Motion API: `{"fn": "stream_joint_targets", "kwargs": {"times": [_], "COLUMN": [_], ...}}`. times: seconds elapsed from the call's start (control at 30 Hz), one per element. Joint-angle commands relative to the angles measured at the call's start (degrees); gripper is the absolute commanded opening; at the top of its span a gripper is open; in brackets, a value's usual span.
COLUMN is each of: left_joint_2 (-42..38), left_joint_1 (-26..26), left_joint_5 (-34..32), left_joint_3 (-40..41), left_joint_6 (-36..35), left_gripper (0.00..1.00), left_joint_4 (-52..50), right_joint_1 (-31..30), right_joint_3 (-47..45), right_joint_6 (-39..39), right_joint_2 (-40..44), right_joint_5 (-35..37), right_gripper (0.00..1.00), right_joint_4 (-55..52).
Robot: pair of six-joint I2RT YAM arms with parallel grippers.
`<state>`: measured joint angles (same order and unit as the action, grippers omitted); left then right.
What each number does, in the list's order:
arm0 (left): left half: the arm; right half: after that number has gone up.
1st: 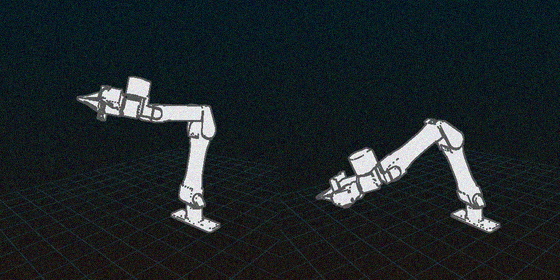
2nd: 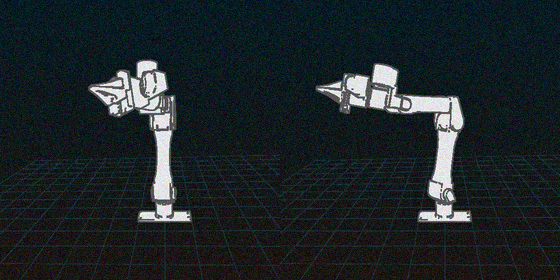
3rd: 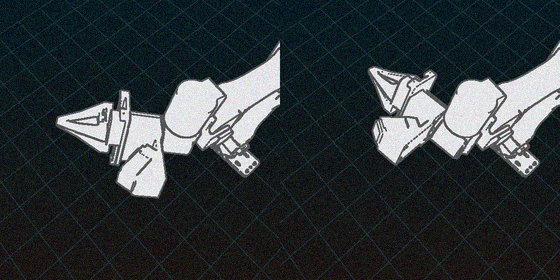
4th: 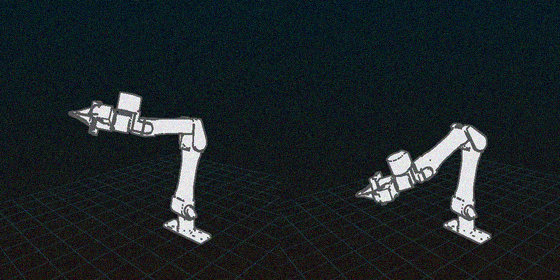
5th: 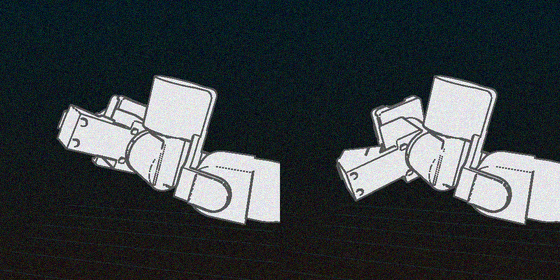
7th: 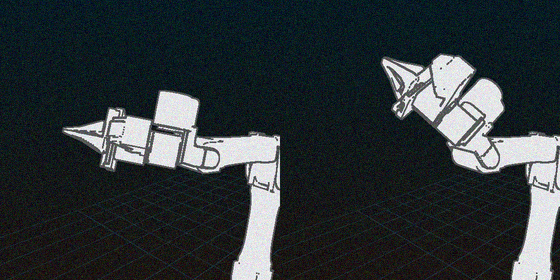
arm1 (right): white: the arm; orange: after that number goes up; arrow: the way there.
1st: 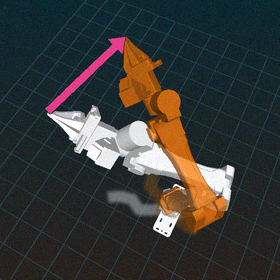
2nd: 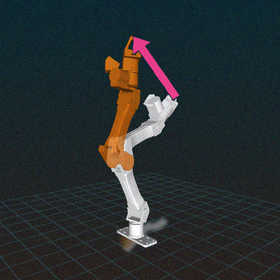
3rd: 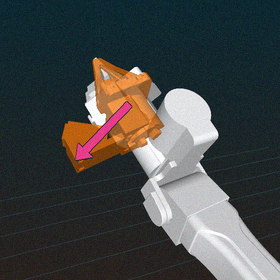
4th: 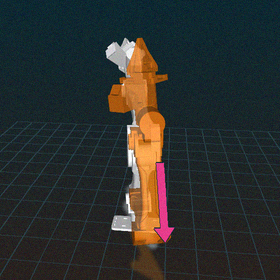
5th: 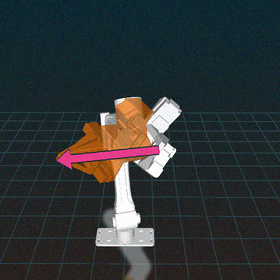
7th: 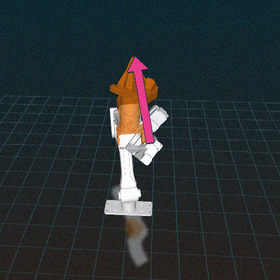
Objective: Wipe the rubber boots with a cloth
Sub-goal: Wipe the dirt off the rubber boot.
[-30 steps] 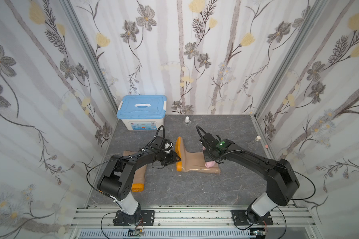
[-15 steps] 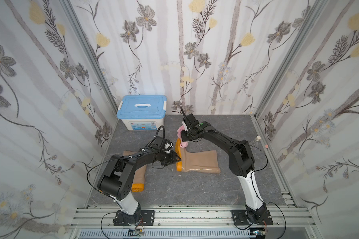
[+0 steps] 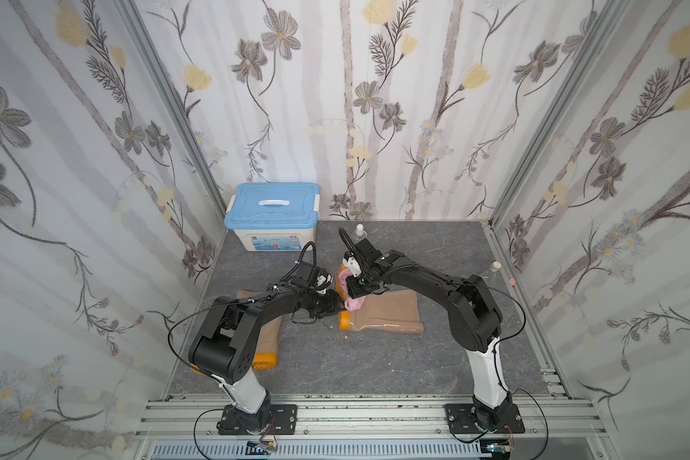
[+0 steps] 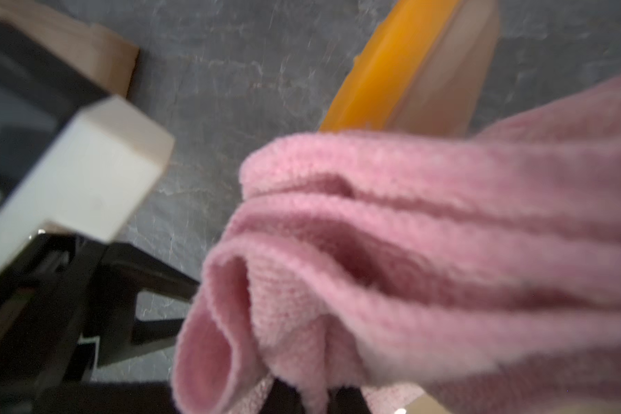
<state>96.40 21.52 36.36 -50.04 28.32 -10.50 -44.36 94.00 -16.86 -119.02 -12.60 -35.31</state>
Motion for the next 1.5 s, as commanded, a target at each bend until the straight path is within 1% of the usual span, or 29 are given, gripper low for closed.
{"fn": "stream_joint_targets", "kwargs": {"times": [0.0,0.03,0.07,0.23,0.33,0.4,0.5,0.53,0.6,0.67,0.73,0.87,0.97,1.03,1.1,1.23,1.33,1.4,1.47], "left_joint_2": [1.15,1.27,1.29,1.2,1.44,1.6,1.38,1.3,1.3,1.49,1.34,1.34,1.29,1.29,1.45,2.17,2.37,2.3,1.97], "left_joint_1": [-0.47,-0.42,-0.49,-0.69,-0.86,-0.89,-0.87,-0.93,-0.86,-0.86,-0.86,-0.87,-0.93,-0.95,-0.95,-0.95,-1.08,-1.04,-1.04], "left_joint_5": [-11.93,-11.9,-11.88,-11.93,-11.8,-11.75,-11.83,-11.79,-11.75,-11.66,-11.49,-11.62,-11.77,-11.84,-11.84,-11.28,-11.18,-11.22,-11.31], "left_joint_3": [0.47,0.47,0.47,0.47,0.34,0.23,0.34,0.31,0.3,0.38,0.47,0.51,0.47,0.38,0.3,0.31,0.3,0.43,0.52], "left_joint_6": [-0.03,-0.06,-0.06,-0.03,-0.04,-0.02,-0.15,-0.17,-0.14,-0.1,-0.11,-0.15,-0.19,-0.19,-0.19,0.06,0.05,0.08,0.14], "left_gripper": [0.47,0.47,0.47,0.47,0.47,0.47,0.47,0.47,0.47,0.47,0.47,0.47,0.47,0.47,0.47,0.47,0.47,0.47,0.47], "left_joint_4": [-5.74,-5.67,-5.59,-5.71,-5.64,-5.63,-5.67,-5.8,-5.67,-5.65,-5.51,-5.47,-5.77,-5.85,-5.76,-5.15,-4.93,-4.92,-4.89], "right_joint_1": [-2.2,-2.22,-4.0,-7.28,-8.15,-7.58,-3.78,-1.12,3.01,6.26,8.21,9.89,9.88,9.8,9.65,9.37,9.3,9.2,8.68], "right_joint_3": [-5.06,-6.88,-8.73,-17.06,-20.42,-20.77,-17.37,-15.06,-9.38,-2.31,5.49,21.19,27.19,26.1,23.1,15.54,13.32,13.61,14.32], "right_joint_6": [0.37,-0.15,-0.89,-3.42,-3.87,-3.45,-2.67,-2.89,-3.53,-4.11,-4.31,-5.55,-6.56,-6.53,-5.02,-0.23,3.24,5.53,7.84], "right_joint_2": [2.76,3.53,4.32,7.89,10.07,11.7,13.56,13.36,11.35,6.91,0.92,-12.14,-18.07,-18.78,-17.59,-12.23,-10.0,-9.85,-9.68], "right_joint_5": [-8.86,-9.36,-9.99,-12.22,-11.77,-9.89,-5.48,-4.0,-1.01,0.04,-1.58,-8.61,-14.55,-16.93,-17.59,-13.36,-10.76,-7.11,0.77], "right_gripper": [0.0,0.0,0.0,0.0,0.0,0.0,0.0,0.0,0.0,0.0,0.0,0.0,0.0,0.0,0.0,0.0,0.0,0.0,0.0], "right_joint_4": [-4.58,-4.29,-3.97,-2.84,-3.44,-4.24,-4.86,-4.94,-4.82,-4.38,-4.91,-7.27,-9.16,-9.48,-10.8,-15.4,-20.97,-25.72,-30.93]}}
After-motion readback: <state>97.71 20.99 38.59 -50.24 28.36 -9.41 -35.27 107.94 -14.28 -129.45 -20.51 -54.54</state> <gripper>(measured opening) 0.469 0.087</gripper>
